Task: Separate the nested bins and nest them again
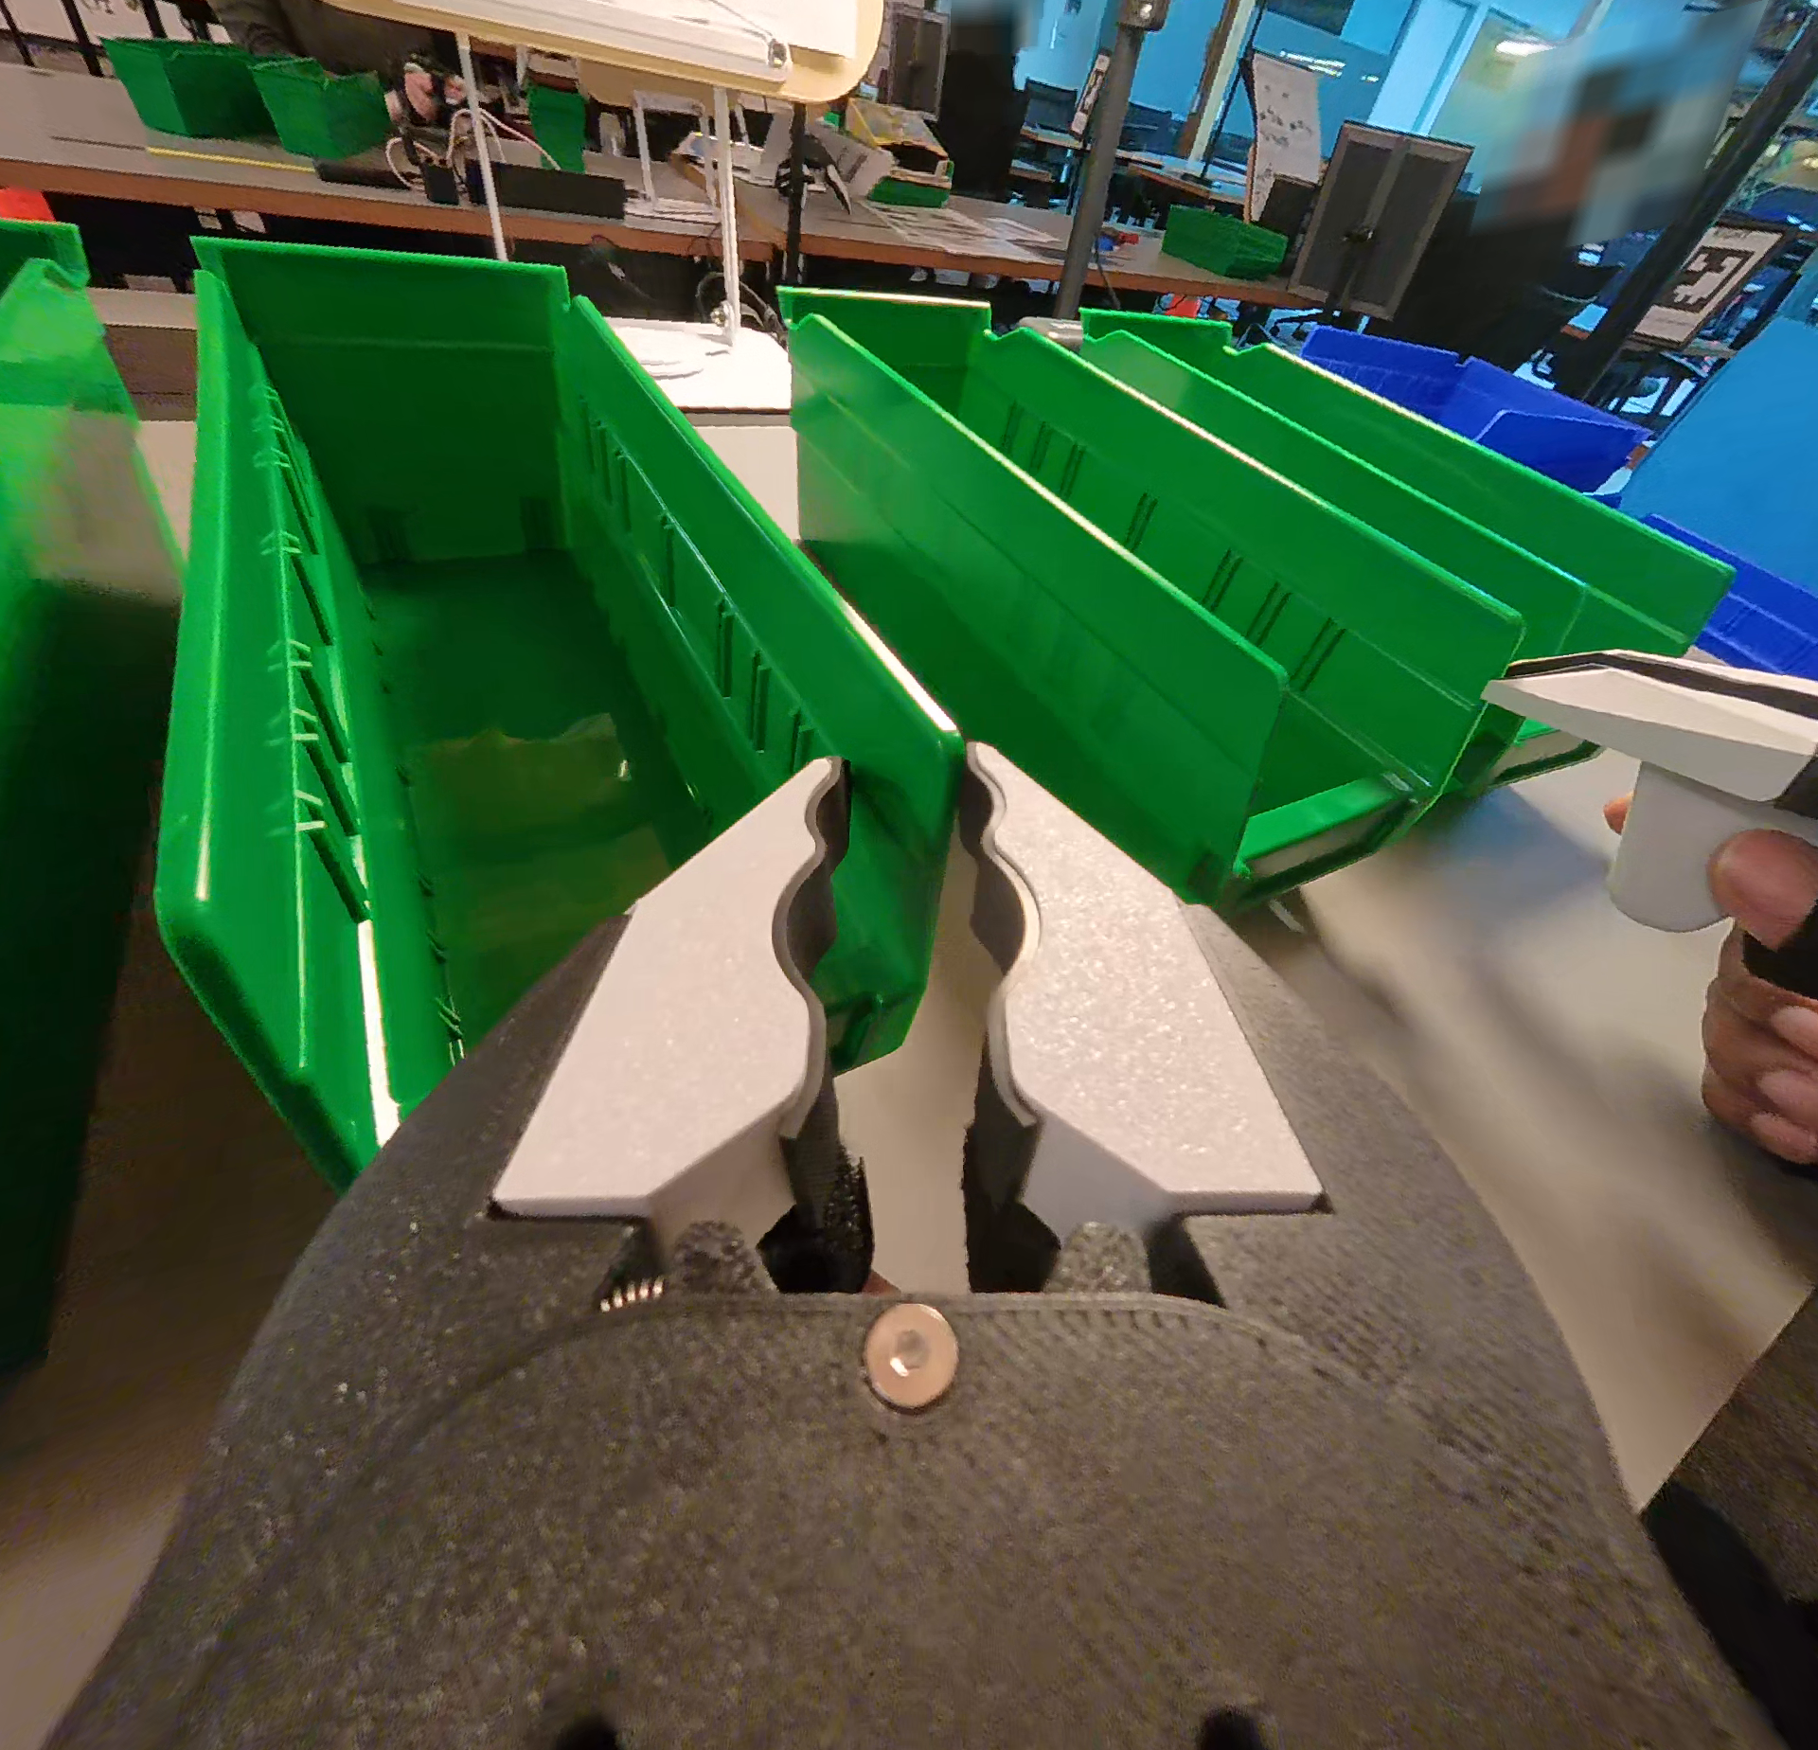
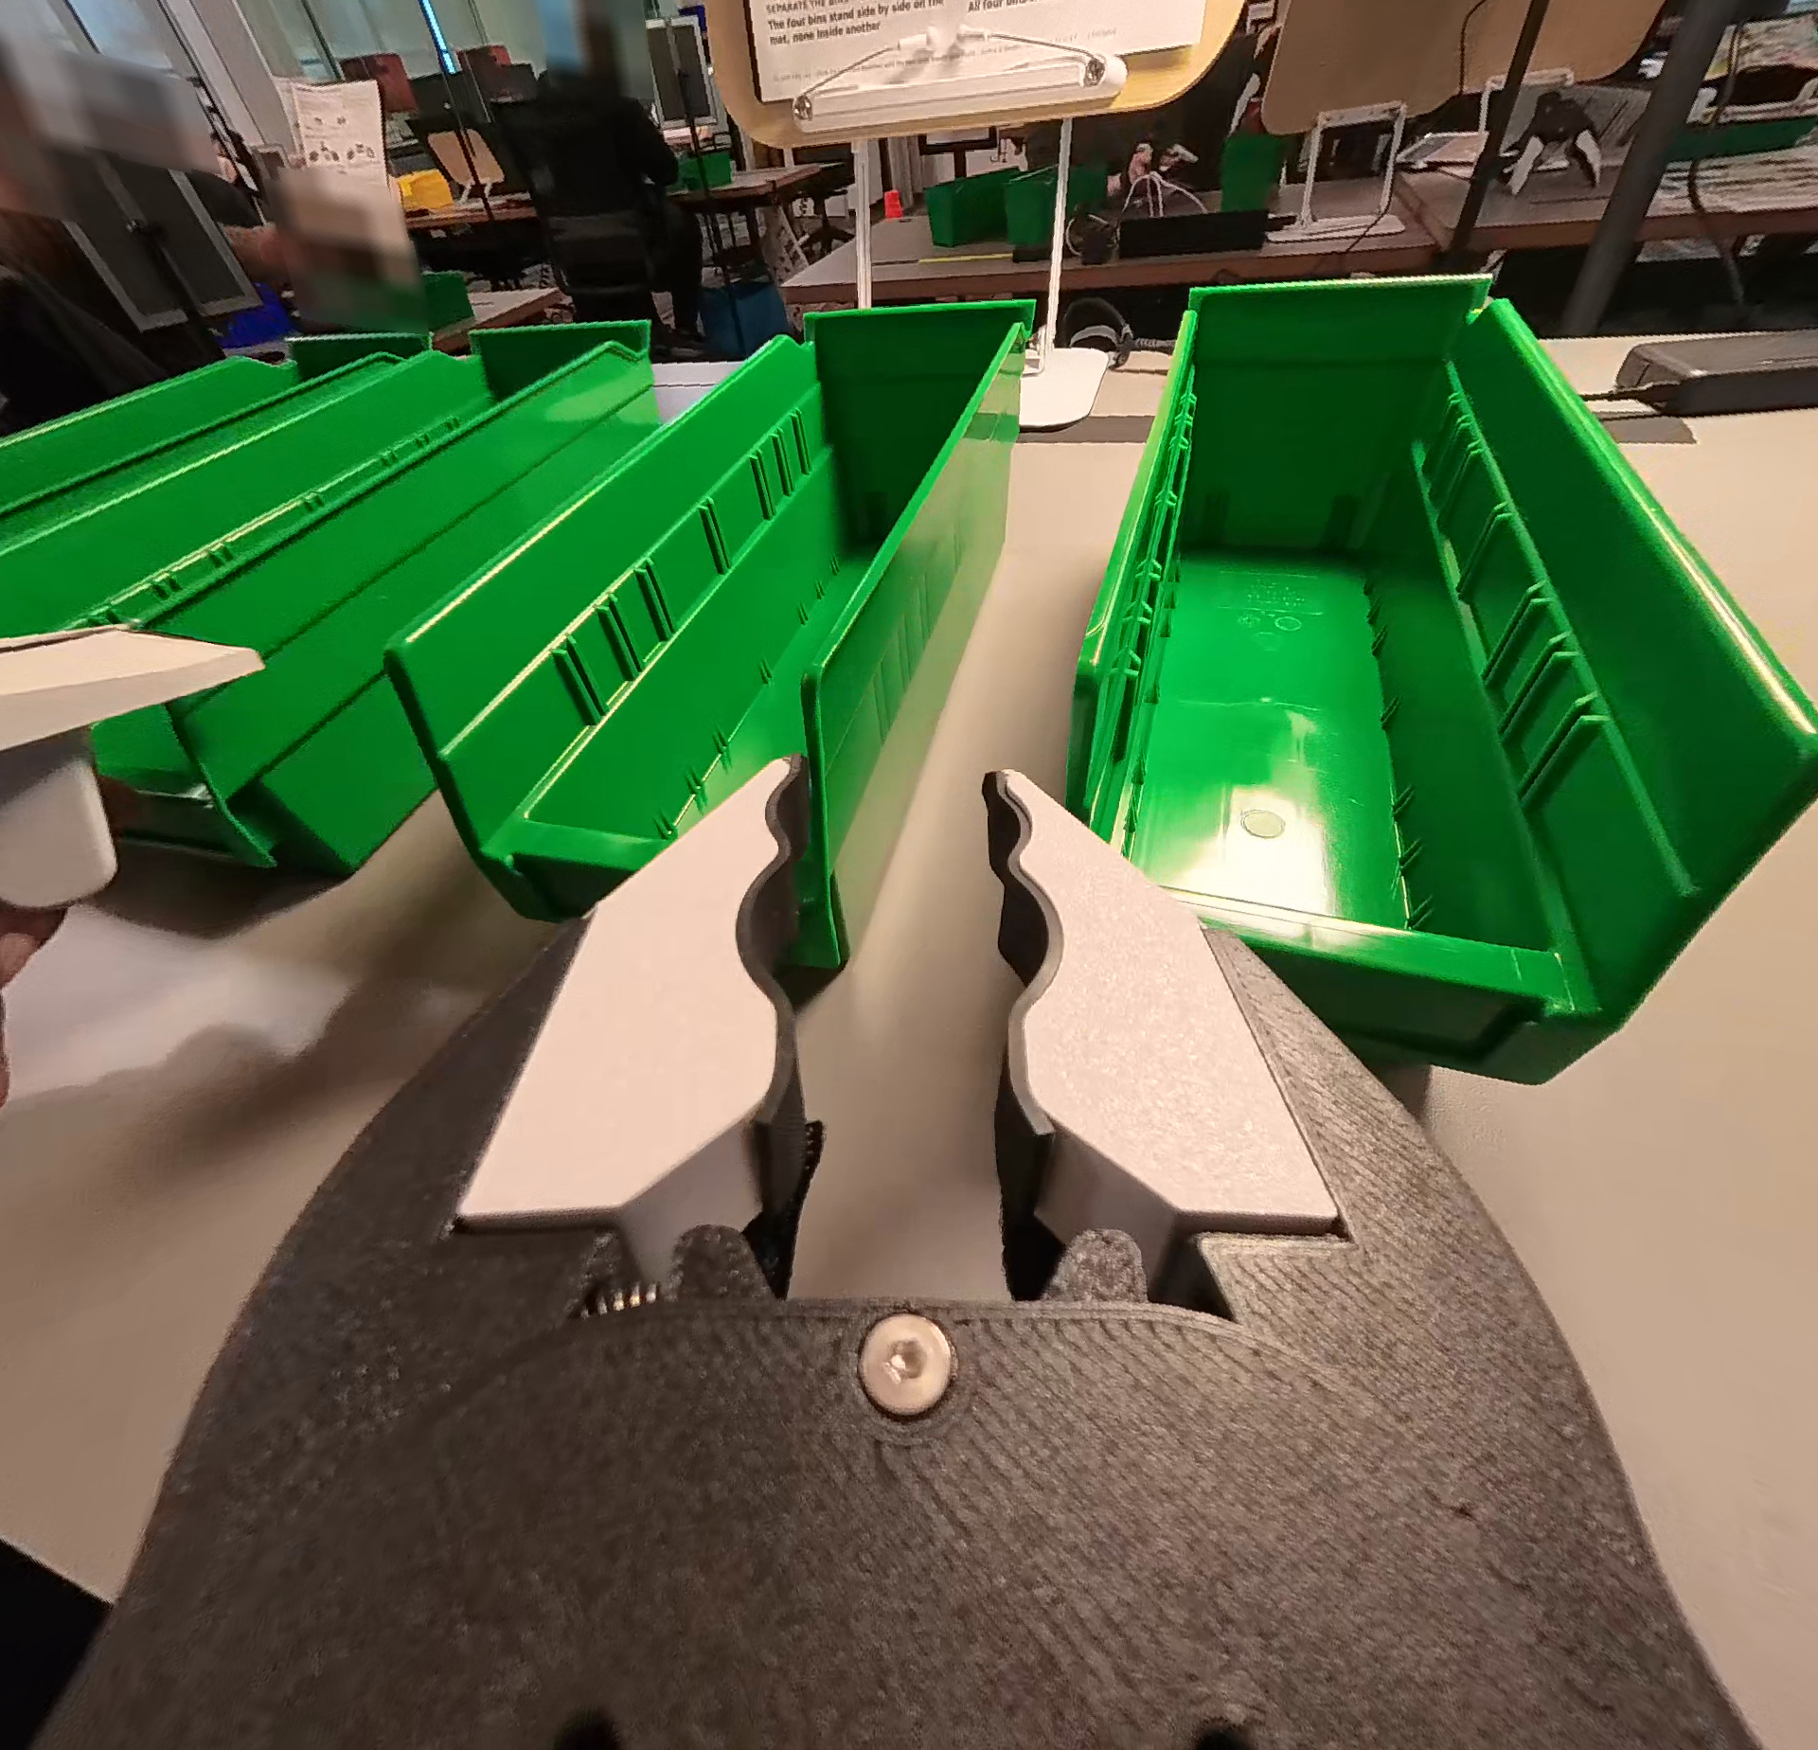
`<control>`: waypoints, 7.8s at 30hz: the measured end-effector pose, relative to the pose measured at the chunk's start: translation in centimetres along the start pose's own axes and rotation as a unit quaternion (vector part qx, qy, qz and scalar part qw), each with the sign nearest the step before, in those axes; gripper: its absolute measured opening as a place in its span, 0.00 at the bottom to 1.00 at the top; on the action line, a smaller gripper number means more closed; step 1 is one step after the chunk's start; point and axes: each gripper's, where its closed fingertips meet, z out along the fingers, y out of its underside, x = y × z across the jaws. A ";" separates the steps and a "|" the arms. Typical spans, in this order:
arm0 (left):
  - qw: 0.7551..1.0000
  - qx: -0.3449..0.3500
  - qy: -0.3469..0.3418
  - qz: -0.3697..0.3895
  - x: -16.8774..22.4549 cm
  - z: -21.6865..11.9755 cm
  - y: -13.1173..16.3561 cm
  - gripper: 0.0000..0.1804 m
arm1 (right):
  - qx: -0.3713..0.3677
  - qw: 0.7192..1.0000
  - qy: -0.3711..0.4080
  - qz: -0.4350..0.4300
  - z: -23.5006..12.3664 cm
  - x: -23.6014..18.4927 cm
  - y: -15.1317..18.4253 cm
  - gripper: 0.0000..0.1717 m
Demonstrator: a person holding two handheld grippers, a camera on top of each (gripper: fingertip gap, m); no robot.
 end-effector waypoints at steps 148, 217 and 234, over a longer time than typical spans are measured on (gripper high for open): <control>0.991 0.038 -0.074 -0.101 -26.7 -10.9 -2.0 0.41 | -0.356 0.913 -0.180 -0.089 16.4 -21.2 -3.9 0.80; 0.991 0.043 -0.070 -0.110 -26.8 -11.0 -2.1 0.39 | -0.425 0.878 -0.161 -0.149 17.9 -19.9 0.0 0.67; 0.990 0.045 -0.065 -0.119 -26.8 -11.1 -2.1 0.39 | -0.278 0.931 -0.222 -0.083 11.9 -15.5 -20.1 0.67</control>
